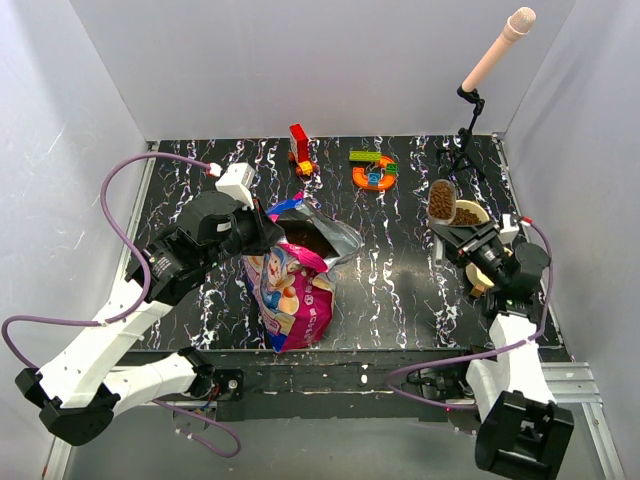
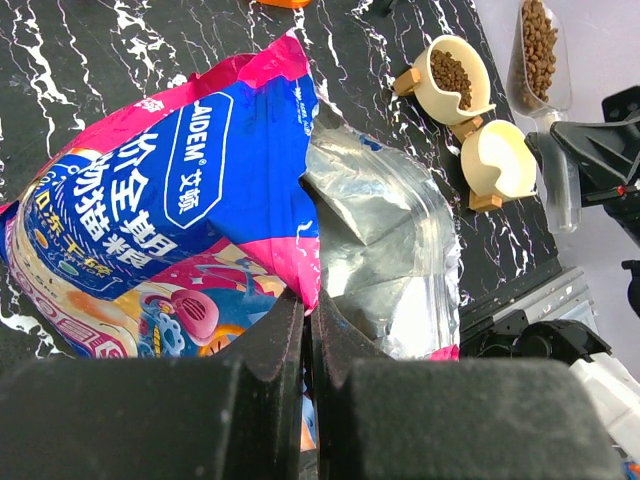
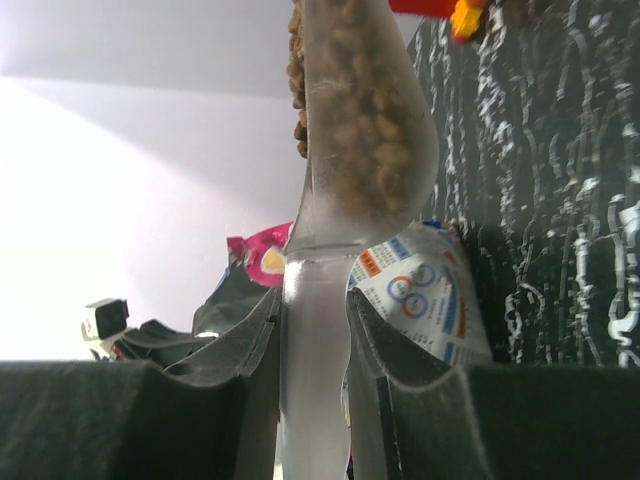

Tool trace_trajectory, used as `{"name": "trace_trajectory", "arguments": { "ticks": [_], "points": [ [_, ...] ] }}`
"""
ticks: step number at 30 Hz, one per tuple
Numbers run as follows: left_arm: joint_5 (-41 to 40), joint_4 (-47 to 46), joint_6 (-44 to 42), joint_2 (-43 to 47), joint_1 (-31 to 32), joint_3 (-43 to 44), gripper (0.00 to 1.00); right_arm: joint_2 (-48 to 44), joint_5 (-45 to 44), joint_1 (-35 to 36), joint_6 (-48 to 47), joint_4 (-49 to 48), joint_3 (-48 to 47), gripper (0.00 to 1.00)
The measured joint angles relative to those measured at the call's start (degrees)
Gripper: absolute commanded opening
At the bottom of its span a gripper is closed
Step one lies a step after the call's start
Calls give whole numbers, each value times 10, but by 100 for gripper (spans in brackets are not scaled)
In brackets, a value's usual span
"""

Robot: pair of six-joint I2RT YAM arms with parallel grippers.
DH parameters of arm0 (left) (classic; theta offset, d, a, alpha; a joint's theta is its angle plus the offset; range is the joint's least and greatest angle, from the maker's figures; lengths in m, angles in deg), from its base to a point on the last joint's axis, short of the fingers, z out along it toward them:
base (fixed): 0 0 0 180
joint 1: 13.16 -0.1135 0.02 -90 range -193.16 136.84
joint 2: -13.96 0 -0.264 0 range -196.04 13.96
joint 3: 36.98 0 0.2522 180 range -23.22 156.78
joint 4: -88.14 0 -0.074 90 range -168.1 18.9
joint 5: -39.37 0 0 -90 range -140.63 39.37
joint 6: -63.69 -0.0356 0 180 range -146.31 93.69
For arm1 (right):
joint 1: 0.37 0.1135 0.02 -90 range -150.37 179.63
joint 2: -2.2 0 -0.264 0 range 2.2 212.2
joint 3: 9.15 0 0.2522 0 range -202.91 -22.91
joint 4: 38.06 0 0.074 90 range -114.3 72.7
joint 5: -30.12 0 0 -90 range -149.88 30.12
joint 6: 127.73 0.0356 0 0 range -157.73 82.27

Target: Serve the pet food

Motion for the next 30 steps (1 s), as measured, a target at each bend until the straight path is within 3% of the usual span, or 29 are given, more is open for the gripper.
{"name": "trace_trajectory", "arguments": {
  "ticks": [7, 18, 30],
  "points": [
    [9, 1, -6, 1, -1, 0, 0, -76, -3, -112, 3, -3, 83, 1],
    [22, 10, -26, 2, -3, 5, 0, -172, 24, -246, -33, 53, 131, 1],
    [24, 27, -47, 9, -3, 10, 0, -190, 34, -312, -42, 103, 183, 1]
  ]
}}
